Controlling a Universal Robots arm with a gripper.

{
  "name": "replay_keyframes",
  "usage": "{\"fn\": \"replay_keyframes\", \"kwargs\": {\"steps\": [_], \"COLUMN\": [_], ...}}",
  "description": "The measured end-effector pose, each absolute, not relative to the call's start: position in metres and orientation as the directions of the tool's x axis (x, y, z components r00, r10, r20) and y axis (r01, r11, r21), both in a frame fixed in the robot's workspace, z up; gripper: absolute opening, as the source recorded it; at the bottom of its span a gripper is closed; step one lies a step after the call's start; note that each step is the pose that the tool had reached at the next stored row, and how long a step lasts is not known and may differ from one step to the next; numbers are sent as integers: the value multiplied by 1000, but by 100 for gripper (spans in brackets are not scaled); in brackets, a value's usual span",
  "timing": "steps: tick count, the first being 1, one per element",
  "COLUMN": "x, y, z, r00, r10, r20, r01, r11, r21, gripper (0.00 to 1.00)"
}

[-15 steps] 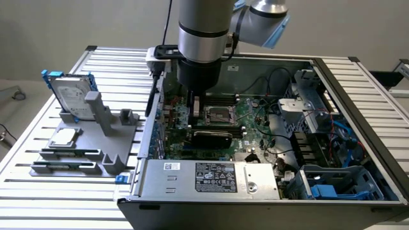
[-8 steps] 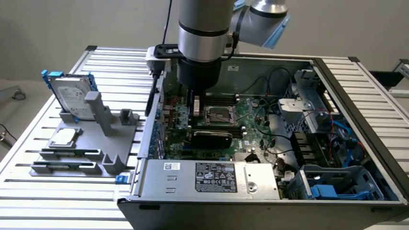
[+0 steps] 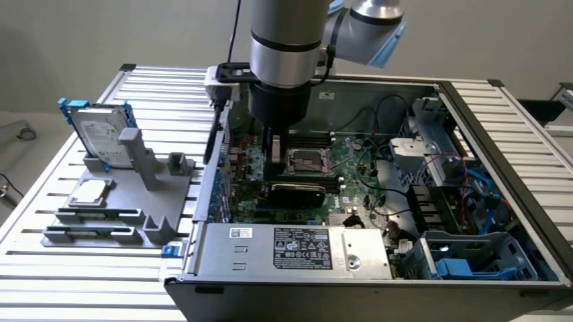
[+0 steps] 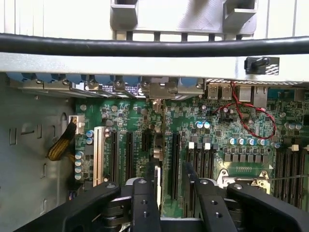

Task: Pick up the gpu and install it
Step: 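Press down on the gpu until it lock into place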

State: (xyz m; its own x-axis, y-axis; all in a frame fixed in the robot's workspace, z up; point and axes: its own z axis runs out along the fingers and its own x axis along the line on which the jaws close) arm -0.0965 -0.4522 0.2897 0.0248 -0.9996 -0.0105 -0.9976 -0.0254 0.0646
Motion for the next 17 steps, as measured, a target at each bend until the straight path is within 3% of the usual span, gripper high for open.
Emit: {"fn": "replay_keyframes", "kwargs": {"steps": [13,14,16,17], "x": [-83,-83,-83,-83], "y": [-460,-460,-460,-460], "z": [281,280,277,275], "r00": [41,42,44,46], "r10": [-999,-999,-999,-999], "r20": [-11,-11,-11,-11], "r01": [-997,-997,-997,-997], "r11": [-42,-43,-45,-46], "r21": [65,65,65,64], "gripper": [36,44,44,51]}}
